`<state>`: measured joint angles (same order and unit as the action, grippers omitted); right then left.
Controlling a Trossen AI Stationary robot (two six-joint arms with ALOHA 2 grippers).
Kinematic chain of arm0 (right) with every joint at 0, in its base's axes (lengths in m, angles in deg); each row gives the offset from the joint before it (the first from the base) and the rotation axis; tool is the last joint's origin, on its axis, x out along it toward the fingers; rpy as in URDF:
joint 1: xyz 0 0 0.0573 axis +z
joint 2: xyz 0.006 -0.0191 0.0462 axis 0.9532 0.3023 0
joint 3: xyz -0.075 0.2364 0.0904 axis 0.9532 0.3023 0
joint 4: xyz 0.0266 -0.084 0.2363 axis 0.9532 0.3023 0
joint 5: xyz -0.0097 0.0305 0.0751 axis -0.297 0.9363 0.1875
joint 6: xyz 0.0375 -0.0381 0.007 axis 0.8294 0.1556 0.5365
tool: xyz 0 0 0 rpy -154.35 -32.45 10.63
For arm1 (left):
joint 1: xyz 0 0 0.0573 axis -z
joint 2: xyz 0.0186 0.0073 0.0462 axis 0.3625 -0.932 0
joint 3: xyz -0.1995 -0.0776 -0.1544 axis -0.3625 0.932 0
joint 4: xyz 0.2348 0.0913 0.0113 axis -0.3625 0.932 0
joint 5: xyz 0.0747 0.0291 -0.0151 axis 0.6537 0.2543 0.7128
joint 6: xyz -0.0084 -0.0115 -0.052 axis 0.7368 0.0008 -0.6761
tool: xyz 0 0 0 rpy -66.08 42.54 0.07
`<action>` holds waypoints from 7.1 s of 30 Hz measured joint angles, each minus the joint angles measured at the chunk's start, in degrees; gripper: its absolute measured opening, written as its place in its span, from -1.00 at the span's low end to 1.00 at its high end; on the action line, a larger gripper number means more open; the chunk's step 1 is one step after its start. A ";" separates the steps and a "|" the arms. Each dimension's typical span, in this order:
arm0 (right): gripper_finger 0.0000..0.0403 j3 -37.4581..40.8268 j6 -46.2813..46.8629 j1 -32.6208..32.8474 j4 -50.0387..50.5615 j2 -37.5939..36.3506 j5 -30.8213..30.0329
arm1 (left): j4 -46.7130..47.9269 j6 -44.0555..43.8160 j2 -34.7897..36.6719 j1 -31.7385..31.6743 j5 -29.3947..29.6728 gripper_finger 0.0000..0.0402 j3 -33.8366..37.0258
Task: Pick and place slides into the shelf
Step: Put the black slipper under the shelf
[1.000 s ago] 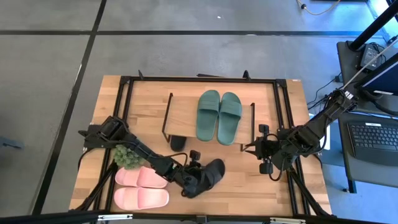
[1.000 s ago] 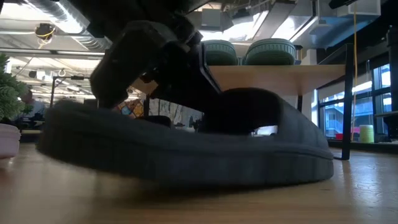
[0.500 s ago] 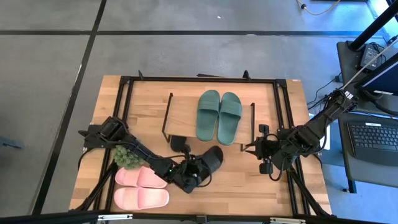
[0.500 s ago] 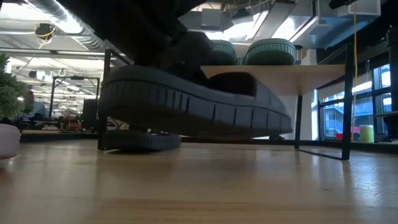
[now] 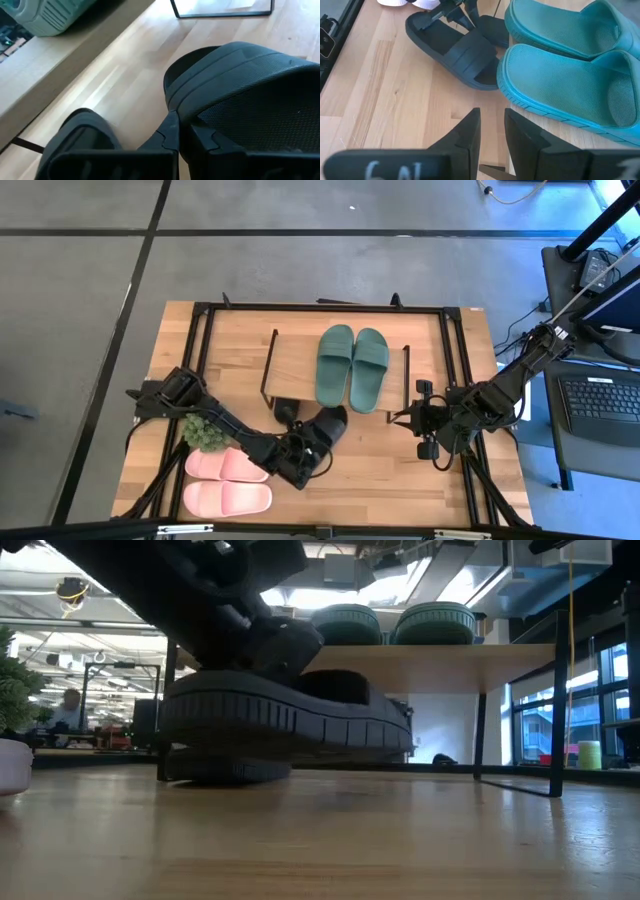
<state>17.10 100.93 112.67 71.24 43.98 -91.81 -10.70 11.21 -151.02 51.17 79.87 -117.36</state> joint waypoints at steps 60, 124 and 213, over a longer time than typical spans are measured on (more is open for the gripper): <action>-0.56 0.07 0.08 -0.01 0.09 0.00 0.06 | 3.19 5.85 8.47 -0.05 -29.25 -0.20 0.02; -0.56 0.07 0.22 -0.01 -0.44 0.00 -0.07 | -23.43 26.31 -4.79 -9.89 -35.27 -0.20 -0.98; -0.56 0.01 2.89 0.00 0.46 0.00 0.06 | 12.62 19.31 1.46 -3.04 -62.60 -0.20 -8.17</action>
<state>17.11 103.82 112.67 71.69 43.98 -91.75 1.92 30.52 -149.56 48.13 17.27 -125.53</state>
